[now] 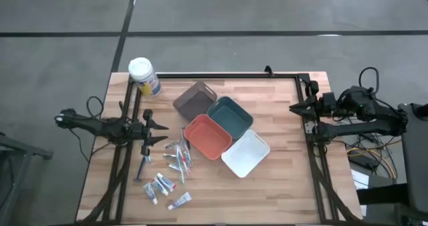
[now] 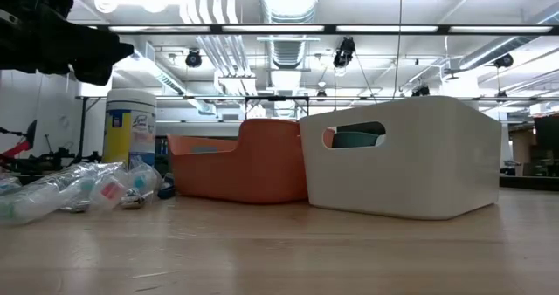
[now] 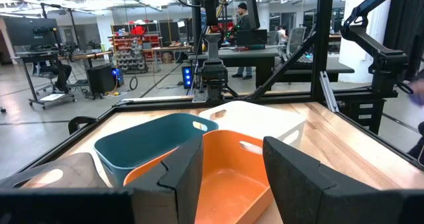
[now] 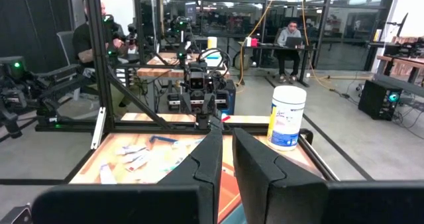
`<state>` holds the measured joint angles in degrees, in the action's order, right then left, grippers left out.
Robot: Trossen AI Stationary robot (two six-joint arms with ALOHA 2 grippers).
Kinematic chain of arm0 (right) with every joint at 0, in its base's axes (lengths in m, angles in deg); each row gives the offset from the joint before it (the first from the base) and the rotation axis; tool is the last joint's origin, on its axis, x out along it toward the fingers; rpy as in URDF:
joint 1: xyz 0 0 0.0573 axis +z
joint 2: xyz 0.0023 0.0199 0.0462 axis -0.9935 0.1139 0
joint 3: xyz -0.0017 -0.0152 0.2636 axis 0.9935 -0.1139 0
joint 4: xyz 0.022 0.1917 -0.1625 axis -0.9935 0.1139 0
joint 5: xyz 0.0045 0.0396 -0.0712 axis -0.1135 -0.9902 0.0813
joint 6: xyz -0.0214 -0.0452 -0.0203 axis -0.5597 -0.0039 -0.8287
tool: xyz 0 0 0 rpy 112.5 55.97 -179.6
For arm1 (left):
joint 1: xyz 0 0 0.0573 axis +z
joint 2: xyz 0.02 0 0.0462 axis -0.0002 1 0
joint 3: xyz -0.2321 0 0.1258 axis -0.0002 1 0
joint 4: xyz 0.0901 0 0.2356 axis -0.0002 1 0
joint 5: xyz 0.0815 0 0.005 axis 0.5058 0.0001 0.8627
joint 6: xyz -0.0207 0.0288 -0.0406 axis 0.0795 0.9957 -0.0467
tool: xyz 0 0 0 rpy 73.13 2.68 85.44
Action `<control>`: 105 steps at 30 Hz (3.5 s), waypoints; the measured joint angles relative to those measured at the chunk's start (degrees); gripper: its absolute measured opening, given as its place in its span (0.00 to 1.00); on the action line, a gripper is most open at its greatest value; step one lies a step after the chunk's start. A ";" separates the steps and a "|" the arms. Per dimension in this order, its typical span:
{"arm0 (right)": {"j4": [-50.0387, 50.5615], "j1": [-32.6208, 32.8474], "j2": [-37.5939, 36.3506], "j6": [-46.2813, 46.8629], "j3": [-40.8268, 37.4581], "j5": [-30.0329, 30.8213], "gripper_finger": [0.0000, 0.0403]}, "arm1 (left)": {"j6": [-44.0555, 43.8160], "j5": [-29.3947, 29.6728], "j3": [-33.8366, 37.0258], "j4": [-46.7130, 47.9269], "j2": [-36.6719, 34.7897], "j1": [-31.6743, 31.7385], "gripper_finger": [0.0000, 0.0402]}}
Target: Pick & Place Travel size toiletries
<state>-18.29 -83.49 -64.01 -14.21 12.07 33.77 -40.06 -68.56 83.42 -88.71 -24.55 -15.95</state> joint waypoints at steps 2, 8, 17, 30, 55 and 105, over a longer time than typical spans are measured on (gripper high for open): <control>-0.02 0.00 -0.02 -0.06 0.00 0.00 0.08 | 0.00 0.00 0.00 0.00 0.00 0.01 0.41; -0.01 0.02 -0.02 0.03 0.00 0.00 0.08 | 0.00 0.00 0.00 -0.01 0.00 0.00 0.41; 0.00 0.01 -0.01 0.00 0.00 0.02 0.08 | 0.00 0.00 0.00 0.00 0.00 0.02 0.41; 0.00 0.02 -0.02 -0.06 0.00 0.00 0.08 | 0.00 0.00 0.00 0.00 0.00 0.00 0.41; 0.00 0.00 -0.01 0.01 0.00 0.01 0.08 | 0.00 0.00 0.00 0.01 0.00 0.00 0.41; -0.02 0.00 -0.02 -0.06 0.00 0.02 0.08 | -17.25 13.89 0.00 -4.34 0.02 0.02 0.41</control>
<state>-18.31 -83.49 -64.03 -14.27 12.07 33.78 -57.31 -54.67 83.42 -93.05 -24.52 -15.93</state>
